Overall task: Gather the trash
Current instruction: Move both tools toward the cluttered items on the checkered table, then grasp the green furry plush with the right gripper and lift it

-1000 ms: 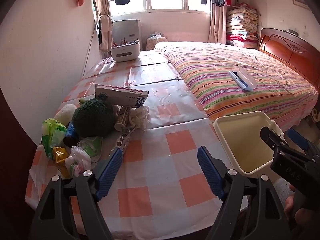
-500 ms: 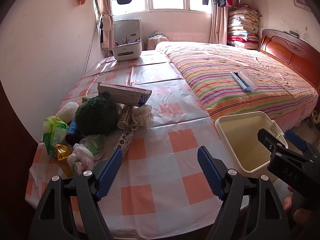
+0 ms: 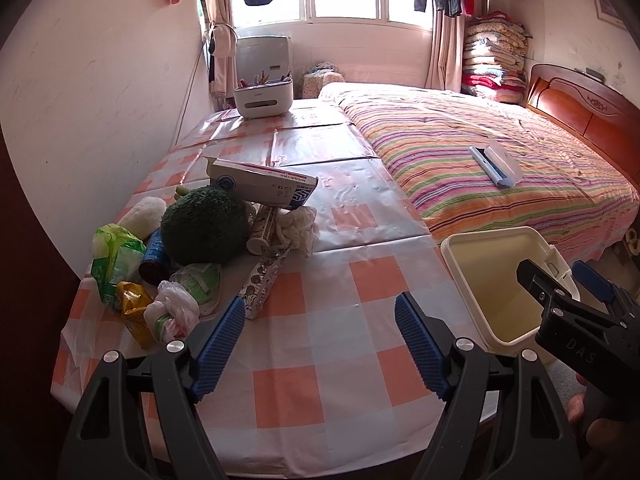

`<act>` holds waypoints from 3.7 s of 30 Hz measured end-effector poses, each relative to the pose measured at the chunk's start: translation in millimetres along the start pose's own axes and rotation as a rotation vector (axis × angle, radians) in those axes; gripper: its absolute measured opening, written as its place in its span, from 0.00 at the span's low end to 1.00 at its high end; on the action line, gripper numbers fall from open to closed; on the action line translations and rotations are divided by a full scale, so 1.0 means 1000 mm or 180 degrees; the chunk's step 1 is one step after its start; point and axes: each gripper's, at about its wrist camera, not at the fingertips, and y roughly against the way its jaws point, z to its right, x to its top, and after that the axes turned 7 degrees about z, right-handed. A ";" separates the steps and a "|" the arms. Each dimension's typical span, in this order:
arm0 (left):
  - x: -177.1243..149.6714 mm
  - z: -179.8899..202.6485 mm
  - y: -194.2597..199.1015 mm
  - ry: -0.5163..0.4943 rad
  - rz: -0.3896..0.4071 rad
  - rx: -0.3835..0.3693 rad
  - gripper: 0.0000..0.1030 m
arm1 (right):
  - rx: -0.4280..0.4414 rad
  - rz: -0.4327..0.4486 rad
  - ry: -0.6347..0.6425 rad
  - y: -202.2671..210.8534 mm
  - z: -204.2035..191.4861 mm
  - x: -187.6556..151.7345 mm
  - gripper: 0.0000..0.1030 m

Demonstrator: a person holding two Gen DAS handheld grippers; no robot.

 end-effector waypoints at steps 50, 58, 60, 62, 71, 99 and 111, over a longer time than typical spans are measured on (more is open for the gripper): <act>-0.016 -0.055 0.003 0.0328 -0.0072 0.0348 0.73 | 0.0483 -0.0016 0.0443 -0.022 -0.071 0.011 0.94; -0.019 -0.068 0.005 0.0381 -0.0072 0.0444 0.73 | 0.0677 -0.0016 0.0553 -0.029 -0.093 0.013 0.94; -0.021 -0.074 0.006 0.0414 -0.0078 0.0477 0.73 | 0.0743 -0.0027 0.0582 -0.032 -0.101 0.012 0.94; -0.022 -0.079 0.006 0.0447 -0.0089 0.0513 0.73 | 0.0813 -0.0034 0.0612 -0.035 -0.108 0.012 0.94; -0.027 -0.100 0.007 0.0558 -0.0125 0.0652 0.73 | 0.1177 -0.0092 0.0684 -0.055 -0.144 0.014 0.94; -0.041 -0.141 0.003 0.0811 -0.0257 0.0927 0.73 | 0.1734 -0.0506 0.1289 -0.151 -0.307 0.000 0.95; -0.043 -0.144 -0.004 0.0833 -0.0320 0.0959 0.73 | 0.1494 -0.0347 0.1572 -0.162 -0.316 -0.004 0.87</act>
